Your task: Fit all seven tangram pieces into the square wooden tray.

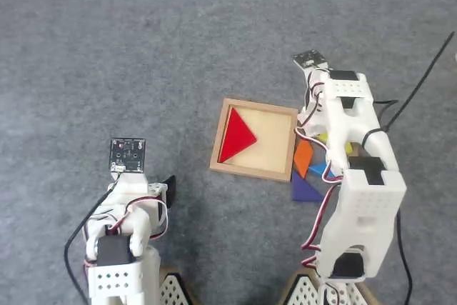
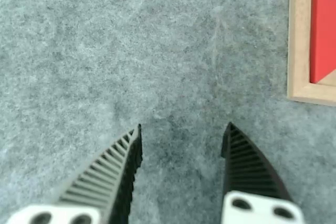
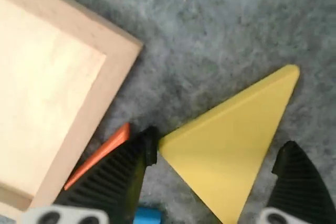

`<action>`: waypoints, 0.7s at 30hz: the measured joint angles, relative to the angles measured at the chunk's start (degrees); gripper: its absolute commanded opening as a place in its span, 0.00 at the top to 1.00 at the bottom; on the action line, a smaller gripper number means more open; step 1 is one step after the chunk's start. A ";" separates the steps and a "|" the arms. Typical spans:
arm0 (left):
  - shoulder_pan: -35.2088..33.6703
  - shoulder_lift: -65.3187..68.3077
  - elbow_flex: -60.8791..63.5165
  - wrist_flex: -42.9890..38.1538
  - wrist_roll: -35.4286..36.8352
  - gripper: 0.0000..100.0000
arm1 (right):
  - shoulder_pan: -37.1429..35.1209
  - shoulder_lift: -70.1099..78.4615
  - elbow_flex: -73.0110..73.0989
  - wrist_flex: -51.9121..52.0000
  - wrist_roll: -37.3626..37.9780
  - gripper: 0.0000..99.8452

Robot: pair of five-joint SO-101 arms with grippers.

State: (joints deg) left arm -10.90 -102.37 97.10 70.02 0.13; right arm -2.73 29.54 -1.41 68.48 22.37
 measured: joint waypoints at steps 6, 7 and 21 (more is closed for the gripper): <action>0.00 0.00 0.00 0.00 0.00 0.76 | 0.00 0.18 -0.09 0.00 0.79 0.65; 0.00 0.00 0.00 0.00 0.00 0.76 | 0.00 0.26 -0.62 0.09 0.79 0.65; 0.00 0.00 0.00 0.00 0.00 0.76 | 0.53 0.35 -1.14 -0.35 0.97 0.91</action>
State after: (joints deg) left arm -10.90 -102.37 97.10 70.02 0.13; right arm -2.20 29.89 -2.55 68.13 23.34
